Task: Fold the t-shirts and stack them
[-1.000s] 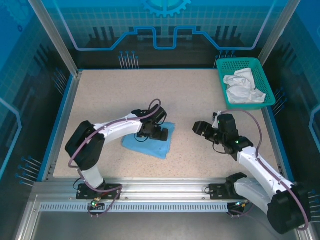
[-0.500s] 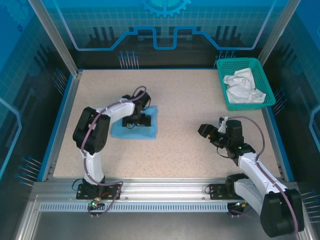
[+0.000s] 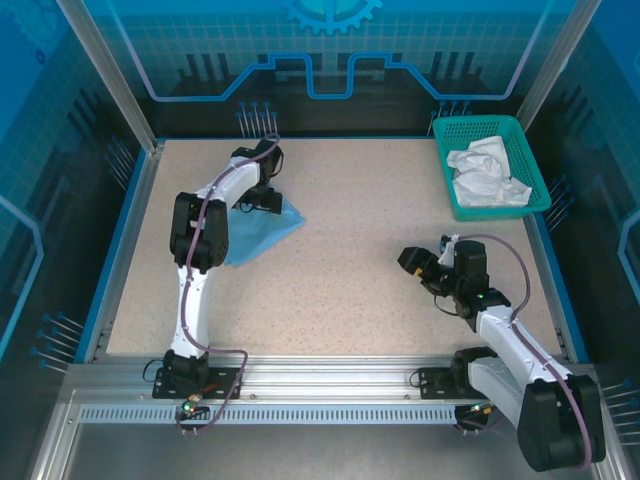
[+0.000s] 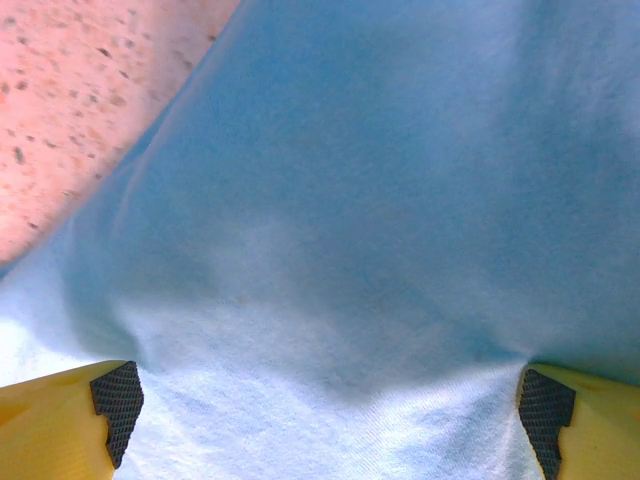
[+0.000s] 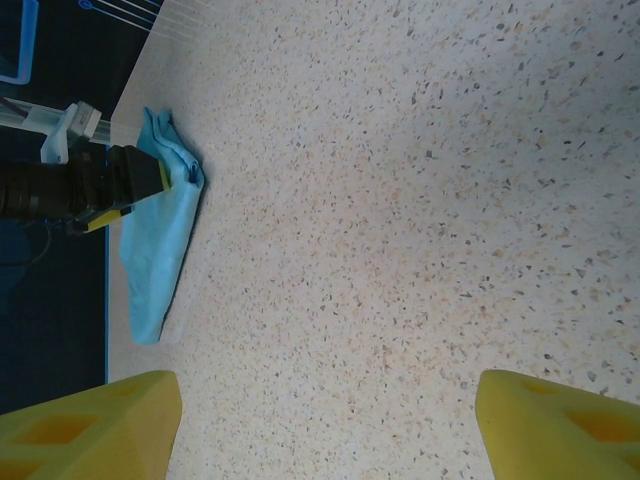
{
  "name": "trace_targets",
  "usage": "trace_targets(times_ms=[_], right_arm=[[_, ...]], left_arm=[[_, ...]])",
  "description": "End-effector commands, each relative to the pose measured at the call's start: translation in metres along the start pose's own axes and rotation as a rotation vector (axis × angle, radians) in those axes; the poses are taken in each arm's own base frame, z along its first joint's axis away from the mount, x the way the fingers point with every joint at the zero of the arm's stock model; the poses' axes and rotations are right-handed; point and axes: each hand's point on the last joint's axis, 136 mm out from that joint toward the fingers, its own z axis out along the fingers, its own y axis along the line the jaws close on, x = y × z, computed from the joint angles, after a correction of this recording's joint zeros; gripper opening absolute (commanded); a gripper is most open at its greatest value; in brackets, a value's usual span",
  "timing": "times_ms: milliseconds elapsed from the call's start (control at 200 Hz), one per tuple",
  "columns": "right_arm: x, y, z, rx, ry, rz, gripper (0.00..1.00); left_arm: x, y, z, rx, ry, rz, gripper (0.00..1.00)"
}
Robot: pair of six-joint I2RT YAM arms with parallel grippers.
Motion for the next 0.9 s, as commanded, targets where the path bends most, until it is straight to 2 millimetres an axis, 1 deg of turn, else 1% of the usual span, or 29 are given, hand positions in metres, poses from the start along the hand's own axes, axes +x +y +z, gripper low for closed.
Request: trace_targets(times_ms=[0,100,200,260,300,365,395,425,460,490,575,640,720,865,895], right_arm=[[-0.001,-0.001,0.002,-0.021,0.003,0.010,0.79],[-0.001,-0.001,0.004,-0.023,0.010,0.015,0.79],[0.000,-0.001,0.005,-0.027,0.016,0.014,0.79],[0.000,-0.001,0.006,-0.027,0.016,0.013,0.79],[0.000,-0.001,0.006,-0.029,0.017,0.014,0.79],[0.000,-0.001,0.006,-0.028,0.018,0.013,0.79],[0.000,-0.001,0.006,-0.027,0.017,0.014,0.79],[0.000,-0.001,0.006,-0.028,0.016,0.012,0.79],[0.000,-0.001,0.005,-0.027,0.016,0.012,0.79],[0.000,0.000,0.005,-0.028,0.017,0.012,0.79],[0.000,0.000,0.006,-0.029,0.017,0.011,0.79],[0.000,0.000,0.006,-0.029,0.018,0.012,0.79],[0.001,0.000,0.006,-0.030,0.020,0.009,0.79],[0.001,-0.001,0.005,-0.025,0.019,0.011,0.79],[0.001,-0.001,0.005,-0.024,0.017,0.011,0.79]], left_arm=[[0.007,0.017,-0.022,-0.021,0.027,-0.061,0.99],[-0.001,0.014,-0.069,0.097,-0.040,-0.240,0.99],[0.002,0.002,-0.112,0.278,-0.096,-0.429,0.99],[0.008,-0.006,-0.130,0.391,-0.132,-0.543,0.98],[0.015,-0.008,-0.135,0.435,-0.145,-0.628,0.94],[0.034,-0.011,-0.129,0.481,-0.124,-0.756,0.90],[0.045,-0.014,-0.123,0.490,-0.108,-0.802,0.84],[0.056,-0.017,-0.116,0.484,-0.095,-0.835,0.76],[0.064,-0.022,-0.111,0.481,-0.099,-0.849,0.71],[0.070,-0.026,-0.106,0.473,-0.101,-0.849,0.70],[0.085,-0.030,-0.083,0.400,-0.069,-0.856,0.62],[0.089,-0.033,-0.066,0.362,-0.033,-0.864,0.61],[0.087,-0.028,-0.048,0.292,-0.014,-0.855,0.61],[0.079,-0.006,-0.021,0.137,0.010,-0.813,0.61],[0.080,-0.002,-0.014,0.118,0.031,-0.807,0.60]])
